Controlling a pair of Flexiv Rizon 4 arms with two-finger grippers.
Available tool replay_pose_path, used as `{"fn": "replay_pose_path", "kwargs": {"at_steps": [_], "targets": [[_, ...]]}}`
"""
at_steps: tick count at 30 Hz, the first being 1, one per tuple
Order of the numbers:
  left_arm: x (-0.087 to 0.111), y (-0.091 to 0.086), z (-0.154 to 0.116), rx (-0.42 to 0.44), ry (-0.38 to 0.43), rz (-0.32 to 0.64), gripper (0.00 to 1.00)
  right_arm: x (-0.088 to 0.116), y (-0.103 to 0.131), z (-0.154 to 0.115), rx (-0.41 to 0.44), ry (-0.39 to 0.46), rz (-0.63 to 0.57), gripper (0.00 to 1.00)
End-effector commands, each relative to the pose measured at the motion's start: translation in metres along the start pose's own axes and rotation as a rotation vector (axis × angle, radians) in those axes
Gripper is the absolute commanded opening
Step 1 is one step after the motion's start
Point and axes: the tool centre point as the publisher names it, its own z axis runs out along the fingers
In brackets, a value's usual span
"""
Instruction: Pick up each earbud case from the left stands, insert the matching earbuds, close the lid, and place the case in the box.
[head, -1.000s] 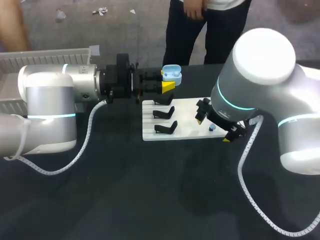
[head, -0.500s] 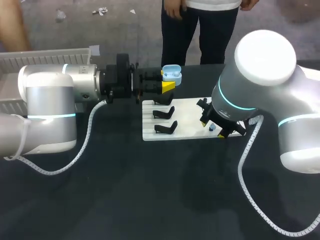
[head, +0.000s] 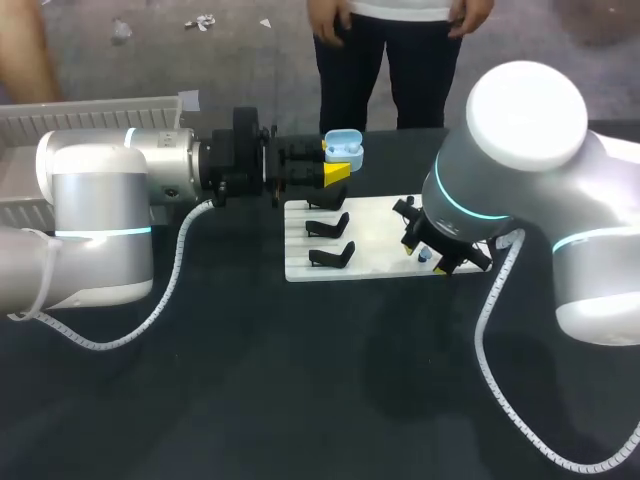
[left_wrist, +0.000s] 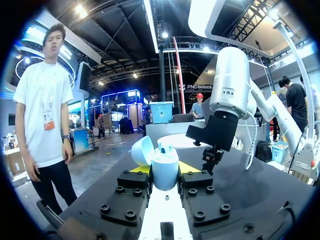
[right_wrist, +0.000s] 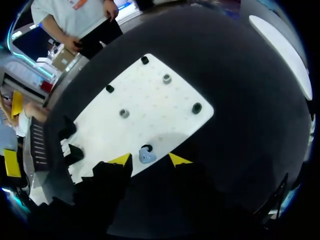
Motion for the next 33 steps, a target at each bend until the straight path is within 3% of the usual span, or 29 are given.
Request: {"fn": "replay_pose_path", "kwargs": {"at_steps": [1, 23, 29, 32, 33], "targets": [[0.0006, -0.0018, 0.0, -0.007, -0.003, 0.004, 0.0, -0.0003, 0.0021, 0.003, 0.005, 0.002, -0.001, 0.41], [0.0006, -0.0018, 0.0, -0.007, -0.003, 0.004, 0.0, -0.0058, 0.0016, 0.005, 0.008, -0.003, 0.009, 0.29], [0.0006, -0.0018, 0.0, -0.007, -0.003, 0.004, 0.0, -0.0054, 0.0012, 0.0049, 0.011, -0.002, 0.009, 0.16], [0.0006, -0.0018, 0.0, -0.007, -0.003, 0.004, 0.0, -0.0055, 0.001, 0.0063, 0.013, 0.0, 0.009, 0.0], [0.0006, -0.0018, 0.0, -0.007, -0.003, 0.004, 0.0, -0.0054, 0.0012, 0.0065, 0.014, 0.0, 0.008, 0.0]]}}
